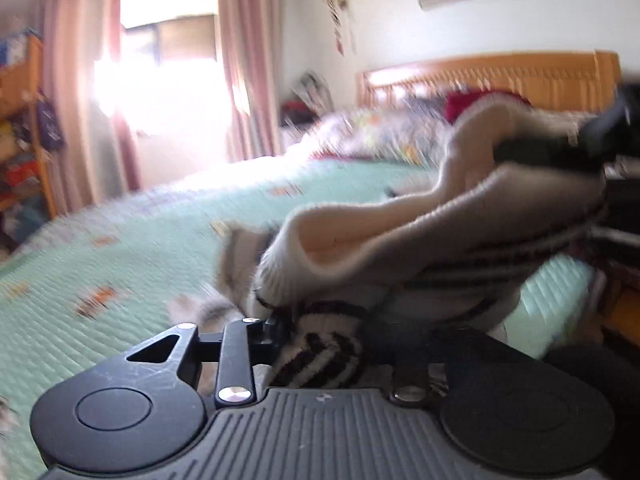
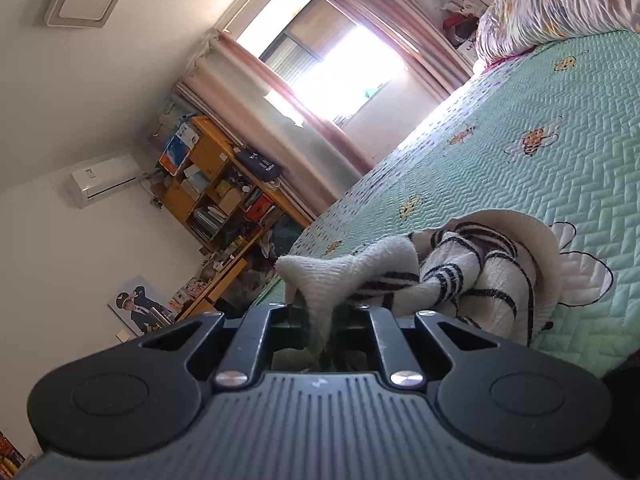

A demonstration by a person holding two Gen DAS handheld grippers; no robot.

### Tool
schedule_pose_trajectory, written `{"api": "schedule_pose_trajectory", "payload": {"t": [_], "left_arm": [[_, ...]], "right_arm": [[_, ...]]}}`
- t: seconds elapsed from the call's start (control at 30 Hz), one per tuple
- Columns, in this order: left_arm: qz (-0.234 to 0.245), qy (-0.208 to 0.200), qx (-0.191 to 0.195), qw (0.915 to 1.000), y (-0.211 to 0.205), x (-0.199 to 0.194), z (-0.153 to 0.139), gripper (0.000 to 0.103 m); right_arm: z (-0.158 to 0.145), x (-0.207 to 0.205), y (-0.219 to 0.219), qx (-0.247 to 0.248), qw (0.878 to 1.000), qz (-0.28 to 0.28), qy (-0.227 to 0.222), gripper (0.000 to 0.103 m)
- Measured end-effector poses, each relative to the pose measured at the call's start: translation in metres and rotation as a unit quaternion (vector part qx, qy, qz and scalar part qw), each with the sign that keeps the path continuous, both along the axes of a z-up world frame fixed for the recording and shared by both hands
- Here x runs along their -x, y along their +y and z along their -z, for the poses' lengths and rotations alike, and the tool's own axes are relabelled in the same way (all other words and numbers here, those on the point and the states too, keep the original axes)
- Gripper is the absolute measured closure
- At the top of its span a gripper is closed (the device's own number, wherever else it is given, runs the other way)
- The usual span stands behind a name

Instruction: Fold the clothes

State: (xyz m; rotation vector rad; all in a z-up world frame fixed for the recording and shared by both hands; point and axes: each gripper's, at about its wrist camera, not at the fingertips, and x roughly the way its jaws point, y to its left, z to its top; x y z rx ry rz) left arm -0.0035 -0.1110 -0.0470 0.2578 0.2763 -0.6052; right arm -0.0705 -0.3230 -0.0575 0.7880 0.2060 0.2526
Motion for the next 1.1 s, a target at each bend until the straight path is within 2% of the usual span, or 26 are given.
{"api": "schedule_pose_trajectory", "payload": {"t": [0.07, 0.13, 0.2, 0.3, 0.33, 0.37, 0.4, 0.43, 0.47, 0.5, 0.53, 0.6, 0.63, 0.73, 0.83, 0.93, 0.97, 1.0, 1.1], "left_arm": [[-0.022, -0.071, 0.002, 0.9973, 0.014, 0.014, -0.026, 0.069], [-0.047, -0.133, 0.001, 0.99, 0.027, 0.023, -0.051, 0.069], [-0.07, -0.165, 0.012, 0.9837, 0.042, 0.028, -0.074, 0.069], [-0.097, -0.18, 0.036, 0.9782, 0.063, 0.03, -0.111, 0.069], [-0.109, -0.179, 0.045, 0.9767, 0.068, 0.027, -0.123, 0.068], [-0.116, -0.166, 0.05, 0.978, 0.077, 0.022, -0.128, 0.067], [-0.123, -0.152, 0.055, 0.9791, 0.087, 0.017, -0.132, 0.064], [-0.13, -0.138, 0.06, 0.98, 0.096, 0.011, -0.135, 0.058], [-0.141, -0.114, 0.06, 0.9815, 0.105, 0.005, -0.128, 0.056], [-0.152, -0.091, 0.061, 0.9823, 0.113, -0.001, -0.121, 0.047], [-0.163, -0.066, 0.061, 0.9825, 0.122, -0.007, -0.113, 0.026], [-0.187, -0.015, 0.067, 0.9799, 0.144, -0.014, -0.081, 0.006], [-0.198, 0.006, 0.067, 0.9778, 0.154, -0.015, -0.066, 0.005], [-0.211, 0.051, 0.066, 0.9738, 0.178, -0.007, -0.037, 0.002], [-0.192, 0.08, 0.079, 0.975, 0.184, -0.001, -0.024, 0.001], [-0.181, 0.094, 0.068, 0.9766, 0.18, -0.003, -0.014, 0.001], [-0.176, 0.098, 0.066, 0.9772, 0.18, -0.003, -0.013, 0.001], [-0.17, 0.104, 0.068, 0.9776, 0.176, -0.004, -0.013, 0.001], [-0.156, 0.126, 0.079, 0.9765, 0.169, -0.015, -0.011, 0.001]], "right_arm": [[-0.01, 0.001, 0.01, 0.01, 1.0, -0.01, -0.016, 0.091], [-0.021, 0.0, 0.021, 0.02, 0.999, -0.025, -0.034, 0.091], [-0.034, -0.002, 0.033, 0.028, 0.997, -0.043, -0.053, 0.091], [-0.06, -0.009, 0.049, 0.041, 0.992, -0.08, -0.094, 0.09], [-0.07, -0.012, 0.054, 0.045, 0.989, -0.094, -0.108, 0.083], [-0.079, -0.014, 0.059, 0.049, 0.986, -0.107, -0.121, 0.08], [-0.083, -0.018, 0.061, 0.049, 0.984, -0.115, -0.124, 0.067], [-0.086, -0.02, 0.062, 0.052, 0.984, -0.118, -0.122, 0.046], [-0.086, -0.021, 0.063, 0.063, 0.984, -0.113, -0.119, 0.037], [-0.082, -0.021, 0.065, 0.085, 0.985, -0.1, -0.115, 0.026], [-0.076, -0.022, 0.069, 0.124, 0.984, -0.083, -0.101, 0.023], [-0.058, -0.031, 0.081, 0.214, 0.974, -0.063, -0.049, 0.022], [-0.045, -0.036, 0.087, 0.251, 0.966, -0.055, -0.018, 0.023], [-0.014, -0.042, 0.1, 0.311, 0.949, -0.039, 0.025, 0.023], [-0.001, -0.058, 0.116, 0.369, 0.925, -0.065, 0.054, 0.022], [0.004, -0.073, 0.13, 0.428, 0.9, -0.05, 0.062, 0.022], [0.003, -0.079, 0.129, 0.43, 0.899, -0.041, 0.067, 0.022], [0.001, -0.085, 0.124, 0.414, 0.907, -0.041, 0.072, 0.022], [0.0, -0.104, 0.103, 0.316, 0.942, -0.053, 0.099, 0.022]]}}
